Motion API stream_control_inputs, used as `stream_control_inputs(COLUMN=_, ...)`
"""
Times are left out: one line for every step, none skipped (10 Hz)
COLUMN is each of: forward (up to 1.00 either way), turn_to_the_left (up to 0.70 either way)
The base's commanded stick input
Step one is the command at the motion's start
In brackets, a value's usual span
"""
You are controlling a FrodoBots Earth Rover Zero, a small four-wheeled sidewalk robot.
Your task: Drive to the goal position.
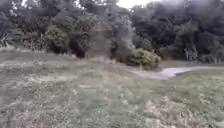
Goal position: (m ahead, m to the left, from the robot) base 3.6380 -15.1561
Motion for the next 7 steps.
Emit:
stream_control_inputs(forward=0.50, turn_to_the_left=0.03)
stream_control_inputs(forward=0.50, turn_to_the_left=0.03)
stream_control_inputs(forward=0.50, turn_to_the_left=0.03)
stream_control_inputs(forward=0.50, turn_to_the_left=0.03)
stream_control_inputs(forward=0.50, turn_to_the_left=0.03)
stream_control_inputs(forward=0.50, turn_to_the_left=-0.04)
stream_control_inputs(forward=0.50, turn_to_the_left=-0.15)
